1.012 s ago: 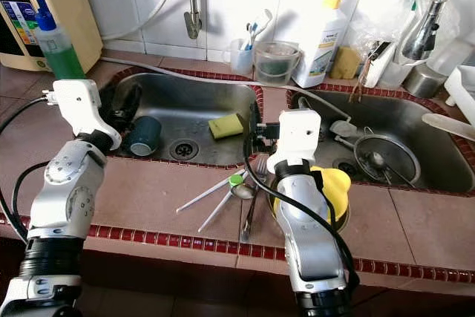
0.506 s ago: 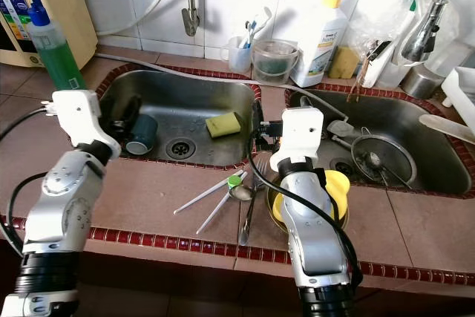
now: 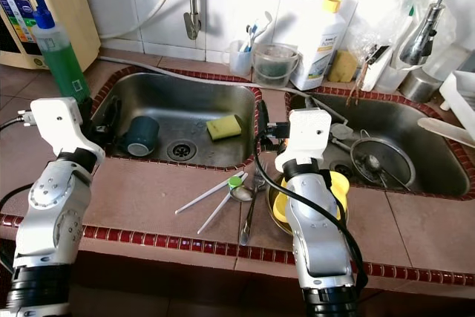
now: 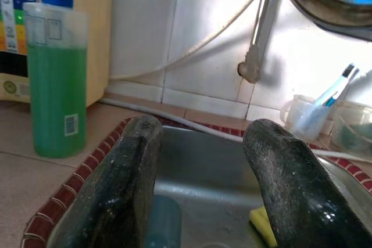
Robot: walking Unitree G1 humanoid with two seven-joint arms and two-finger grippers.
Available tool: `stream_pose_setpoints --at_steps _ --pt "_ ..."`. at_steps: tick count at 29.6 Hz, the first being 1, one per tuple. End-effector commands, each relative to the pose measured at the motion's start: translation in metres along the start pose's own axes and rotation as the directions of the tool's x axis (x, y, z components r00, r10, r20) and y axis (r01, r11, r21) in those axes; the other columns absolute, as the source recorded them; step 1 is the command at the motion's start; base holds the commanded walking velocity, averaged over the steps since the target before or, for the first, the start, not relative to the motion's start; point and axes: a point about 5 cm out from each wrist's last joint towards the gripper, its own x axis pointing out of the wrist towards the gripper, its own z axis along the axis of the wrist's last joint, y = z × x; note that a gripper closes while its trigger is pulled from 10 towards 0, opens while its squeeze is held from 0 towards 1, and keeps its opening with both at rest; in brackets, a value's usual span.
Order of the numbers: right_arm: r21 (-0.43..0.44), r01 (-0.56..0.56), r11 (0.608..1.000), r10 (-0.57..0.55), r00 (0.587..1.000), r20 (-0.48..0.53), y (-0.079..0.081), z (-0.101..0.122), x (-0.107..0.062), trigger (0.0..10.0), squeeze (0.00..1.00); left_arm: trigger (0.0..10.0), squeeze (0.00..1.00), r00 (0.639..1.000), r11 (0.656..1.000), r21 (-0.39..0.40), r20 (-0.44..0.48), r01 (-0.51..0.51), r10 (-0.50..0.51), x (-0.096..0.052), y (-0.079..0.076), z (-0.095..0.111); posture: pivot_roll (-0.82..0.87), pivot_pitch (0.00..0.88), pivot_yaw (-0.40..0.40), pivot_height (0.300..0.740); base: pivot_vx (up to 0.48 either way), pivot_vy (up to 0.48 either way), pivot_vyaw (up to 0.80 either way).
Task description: Kitchen organization
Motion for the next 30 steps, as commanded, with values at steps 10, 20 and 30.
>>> stream_pose_setpoints --at_steps 10,20,30 --pt "-0.019 -0.009 1.000 0.008 1.000 -0.013 -0.003 -0.009 0.005 10.0 0.00 10.0 0.00 0.996 0.996 0.020 0.019 0.081 -0.082 0.009 -0.021 -0.001 -0.10 0.000 -0.048 0.740 0.000 0.000 0.00" --pt "-0.060 -0.002 0.998 0.002 1.000 0.005 -0.012 -0.008 0.004 10.0 0.00 10.0 0.00 0.996 0.996 0.034 0.012 0.085 -0.086 0.006 -0.018 -0.005 -0.11 0.000 -0.039 0.740 0.000 0.000 0.00" --pt "-0.048 -0.020 0.999 0.020 1.000 0.005 -0.003 -0.009 0.000 10.0 0.00 10.0 0.00 0.994 0.993 0.046 0.007 0.108 -0.109 0.004 -0.016 -0.003 -0.10 0.000 -0.035 0.740 0.000 0.000 0.00"
